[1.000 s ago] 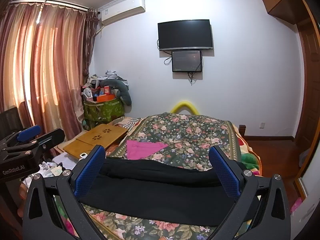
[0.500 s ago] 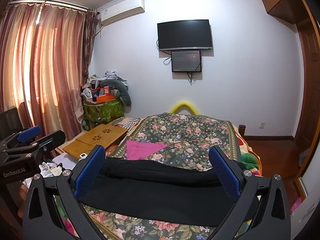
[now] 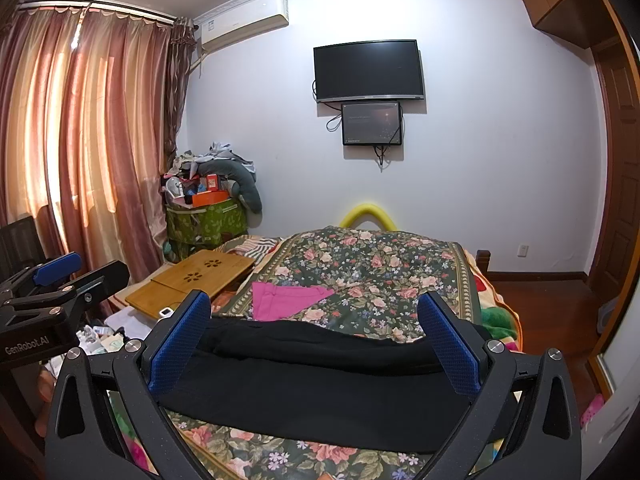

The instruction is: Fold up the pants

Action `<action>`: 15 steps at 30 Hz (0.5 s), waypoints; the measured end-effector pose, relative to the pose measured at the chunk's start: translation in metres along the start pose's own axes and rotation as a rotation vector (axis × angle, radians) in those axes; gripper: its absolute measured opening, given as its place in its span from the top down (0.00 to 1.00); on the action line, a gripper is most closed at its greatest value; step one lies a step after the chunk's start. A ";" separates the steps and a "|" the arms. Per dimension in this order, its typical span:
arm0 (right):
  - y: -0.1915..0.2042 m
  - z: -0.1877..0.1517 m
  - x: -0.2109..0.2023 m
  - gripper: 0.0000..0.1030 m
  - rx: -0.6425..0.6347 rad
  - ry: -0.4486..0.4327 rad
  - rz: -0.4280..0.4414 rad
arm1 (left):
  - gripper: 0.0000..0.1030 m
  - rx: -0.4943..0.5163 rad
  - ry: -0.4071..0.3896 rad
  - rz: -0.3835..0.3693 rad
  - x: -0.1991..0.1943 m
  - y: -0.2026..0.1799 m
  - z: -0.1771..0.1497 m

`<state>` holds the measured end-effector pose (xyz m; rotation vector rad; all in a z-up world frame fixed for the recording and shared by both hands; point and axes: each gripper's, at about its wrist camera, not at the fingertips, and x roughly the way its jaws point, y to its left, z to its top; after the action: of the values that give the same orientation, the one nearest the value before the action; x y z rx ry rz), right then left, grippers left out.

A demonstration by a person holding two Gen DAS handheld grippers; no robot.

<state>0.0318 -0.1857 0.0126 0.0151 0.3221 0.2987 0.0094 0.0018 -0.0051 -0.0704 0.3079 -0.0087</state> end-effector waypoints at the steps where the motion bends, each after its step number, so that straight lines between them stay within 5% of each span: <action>1: -0.004 0.002 -0.001 0.00 0.001 0.000 0.000 | 0.00 0.000 0.000 0.000 0.000 0.000 0.000; 15: -0.004 0.003 -0.001 0.00 0.002 0.001 0.000 | 0.00 0.001 0.000 -0.002 -0.002 -0.002 0.003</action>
<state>0.0328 -0.1896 0.0155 0.0165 0.3236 0.2982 0.0080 -0.0002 -0.0017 -0.0697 0.3075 -0.0113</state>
